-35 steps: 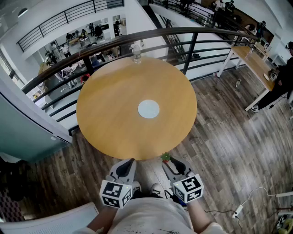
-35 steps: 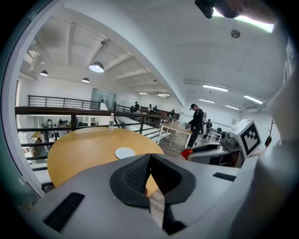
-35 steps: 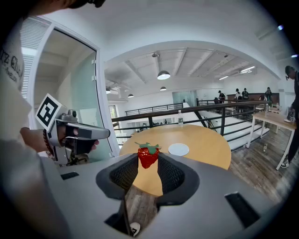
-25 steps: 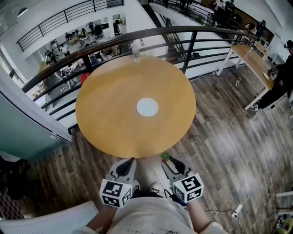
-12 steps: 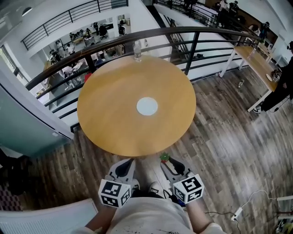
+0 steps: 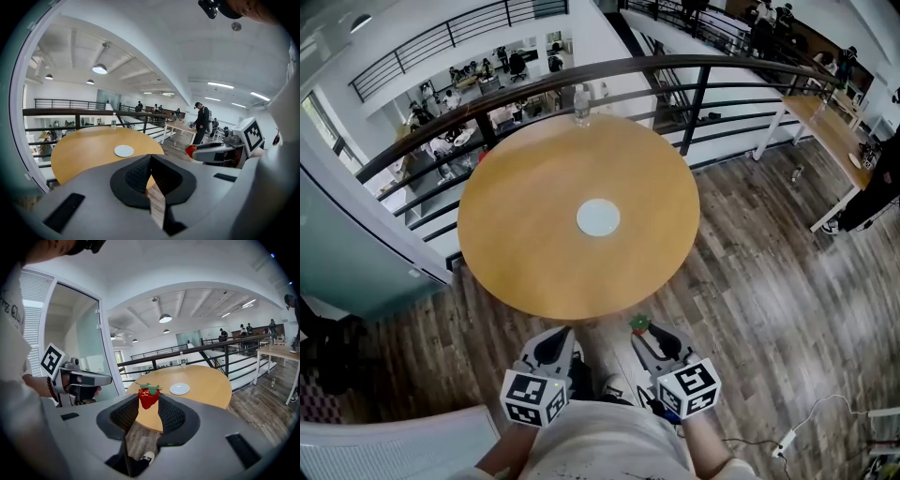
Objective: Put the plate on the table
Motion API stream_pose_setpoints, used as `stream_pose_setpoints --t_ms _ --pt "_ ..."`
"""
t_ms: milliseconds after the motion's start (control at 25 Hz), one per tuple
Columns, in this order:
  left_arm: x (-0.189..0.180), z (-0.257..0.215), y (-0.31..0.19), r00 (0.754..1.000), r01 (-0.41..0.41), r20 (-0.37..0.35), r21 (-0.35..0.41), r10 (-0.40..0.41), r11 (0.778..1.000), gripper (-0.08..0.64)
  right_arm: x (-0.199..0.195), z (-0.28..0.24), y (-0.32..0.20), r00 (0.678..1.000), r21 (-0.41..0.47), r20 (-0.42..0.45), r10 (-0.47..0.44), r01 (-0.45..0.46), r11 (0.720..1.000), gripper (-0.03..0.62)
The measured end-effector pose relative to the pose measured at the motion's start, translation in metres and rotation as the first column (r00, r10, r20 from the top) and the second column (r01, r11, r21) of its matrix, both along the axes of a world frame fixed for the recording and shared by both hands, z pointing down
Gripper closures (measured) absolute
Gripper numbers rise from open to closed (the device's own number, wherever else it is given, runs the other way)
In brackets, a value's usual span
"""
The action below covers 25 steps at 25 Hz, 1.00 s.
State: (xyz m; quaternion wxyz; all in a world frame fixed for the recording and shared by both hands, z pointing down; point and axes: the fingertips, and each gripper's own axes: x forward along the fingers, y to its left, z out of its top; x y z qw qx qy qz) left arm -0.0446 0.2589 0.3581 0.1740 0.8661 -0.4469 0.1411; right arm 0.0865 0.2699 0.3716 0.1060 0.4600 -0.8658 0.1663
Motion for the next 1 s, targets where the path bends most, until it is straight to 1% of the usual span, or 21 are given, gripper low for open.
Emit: stream_pose_setpoints --t_ms 240,440,760,1000 --pt "0.002 0.006 -0.028 1.0 -0.007 -0.01 -0.004 0.007 1.0 0.537 0.002 0.002 -0.025 1.0 -0.001 -0.003 0.015 -0.015 1.0 0.449" --pt "0.003 0.006 -0.067 0.999 -0.041 -0.021 0.001 0.041 0.999 0.537 0.003 0.002 -0.059 0.999 -0.008 -0.011 0.051 -0.051 0.999 0.449" --pt "-0.005 0.01 -0.154 0.995 -0.095 -0.028 0.007 0.095 0.995 0.537 -0.002 0.005 -0.138 0.994 -0.014 -0.028 0.104 -0.105 0.994 0.449" --pt "-0.014 0.009 -0.211 0.987 -0.157 -0.034 0.006 0.157 0.988 0.535 -0.011 0.004 -0.195 0.987 -0.021 -0.041 0.157 -0.158 0.987 0.449"
